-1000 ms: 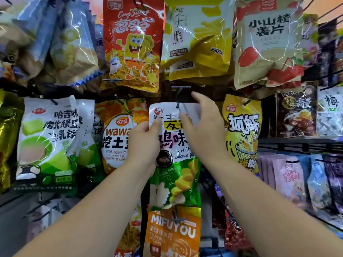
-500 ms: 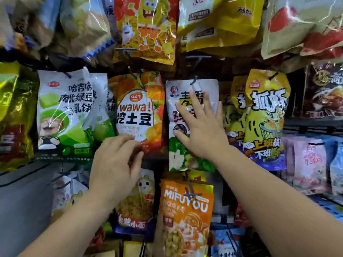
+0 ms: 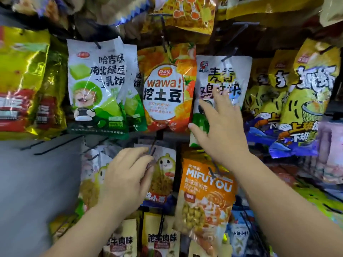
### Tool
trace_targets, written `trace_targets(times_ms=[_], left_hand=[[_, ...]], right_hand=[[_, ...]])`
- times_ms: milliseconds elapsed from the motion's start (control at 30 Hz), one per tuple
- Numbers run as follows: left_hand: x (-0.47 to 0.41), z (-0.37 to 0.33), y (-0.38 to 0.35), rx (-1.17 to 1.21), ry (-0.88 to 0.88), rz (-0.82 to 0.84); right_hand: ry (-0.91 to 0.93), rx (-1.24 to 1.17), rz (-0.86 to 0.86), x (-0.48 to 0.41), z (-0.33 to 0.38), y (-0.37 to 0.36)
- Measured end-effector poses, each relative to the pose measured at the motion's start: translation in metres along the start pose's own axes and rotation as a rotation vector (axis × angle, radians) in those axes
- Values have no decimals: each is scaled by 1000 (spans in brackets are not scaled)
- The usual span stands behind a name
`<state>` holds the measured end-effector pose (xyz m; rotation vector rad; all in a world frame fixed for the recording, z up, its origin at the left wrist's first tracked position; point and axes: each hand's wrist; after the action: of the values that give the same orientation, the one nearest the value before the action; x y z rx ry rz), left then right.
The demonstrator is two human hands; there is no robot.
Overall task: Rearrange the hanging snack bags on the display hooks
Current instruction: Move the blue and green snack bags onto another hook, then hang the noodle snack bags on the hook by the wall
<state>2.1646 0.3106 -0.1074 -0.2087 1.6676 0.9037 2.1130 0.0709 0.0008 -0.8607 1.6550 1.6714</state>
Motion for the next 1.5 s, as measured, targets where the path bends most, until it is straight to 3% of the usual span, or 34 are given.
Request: trace_targets(times_ms=[100,167,300,500,633,900,1000,1233,1500], left_hand=[[35,9,11,32,67,-35],[60,21,18,57,117,-71],[103,59,27,128,361,-77],[121,134,12,270,906,36],[109,163,0,386,1083,158],[81,175,-13,822,1209,79],[83,183,-15,766,1182,105],[90,181,-17,624,1263,-30],[94,173,-9,779,1207,4]], right_hand=[[100,-180,-250,38,33,-9],[89,-343,-302,67,58,-17],[-31,-559,-136,112,100,-58],[-592,-712,272,118,112,-147],[-722,-674,212,102,106,-179],[-857,-690,118,76,89,-209],[-897,-672,51,78,90,-212],[-859,-747,83,75,104,-219],[-844,-681,105,80,104,-210]])
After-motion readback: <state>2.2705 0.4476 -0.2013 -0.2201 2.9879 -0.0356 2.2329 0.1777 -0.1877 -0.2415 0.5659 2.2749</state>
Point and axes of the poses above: each hand's wrist, its own x-axis away from the middle knuckle, its own y-axis out of the back of the hand, z = x × y, and after that the axes turned 3 degrees about y, right-handed
